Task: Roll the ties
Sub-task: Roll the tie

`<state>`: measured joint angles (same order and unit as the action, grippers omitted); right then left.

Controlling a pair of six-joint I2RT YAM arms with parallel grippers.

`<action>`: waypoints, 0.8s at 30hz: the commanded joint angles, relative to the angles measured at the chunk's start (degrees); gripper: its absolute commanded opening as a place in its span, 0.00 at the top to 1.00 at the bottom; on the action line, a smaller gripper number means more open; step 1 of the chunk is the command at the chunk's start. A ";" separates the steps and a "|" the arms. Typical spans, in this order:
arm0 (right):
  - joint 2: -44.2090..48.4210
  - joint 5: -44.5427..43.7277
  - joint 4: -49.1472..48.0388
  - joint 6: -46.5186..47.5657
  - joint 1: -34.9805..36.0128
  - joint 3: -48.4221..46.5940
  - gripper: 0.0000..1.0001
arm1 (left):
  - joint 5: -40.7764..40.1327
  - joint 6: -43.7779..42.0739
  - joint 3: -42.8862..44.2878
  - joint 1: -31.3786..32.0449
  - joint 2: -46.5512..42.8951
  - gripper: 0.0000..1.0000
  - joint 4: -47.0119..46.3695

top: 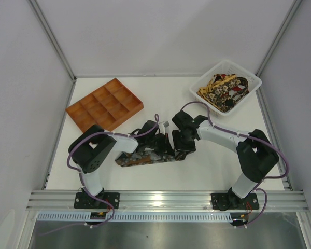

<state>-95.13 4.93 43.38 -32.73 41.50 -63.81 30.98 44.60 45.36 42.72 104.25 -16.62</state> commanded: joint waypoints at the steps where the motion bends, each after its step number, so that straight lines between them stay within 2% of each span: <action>1: 2.49 -1.50 1.27 1.53 0.60 -2.81 0.45 | -0.92 -0.04 0.43 -0.27 0.96 0.95 -1.75; 12: 1.97 -2.82 1.54 3.29 2.01 -4.74 0.48 | -1.54 -0.57 0.43 -0.36 0.61 0.96 -0.61; 16: -0.49 -4.31 1.89 3.11 2.36 -5.80 0.58 | -2.42 -1.70 0.43 -0.36 -0.36 0.96 0.80; 20: -1.54 -4.84 1.36 1.71 2.80 -6.32 0.72 | -2.86 -2.59 0.60 -0.36 -1.24 0.95 2.47; 24: -3.21 -8.08 3.20 1.18 4.38 -8.43 0.75 | -3.03 -3.03 0.78 -0.27 -2.12 0.95 3.52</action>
<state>-96.90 0.12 45.98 -30.63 44.34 -69.08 28.97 43.46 45.34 42.61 104.57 -14.46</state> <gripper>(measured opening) 0.293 0.048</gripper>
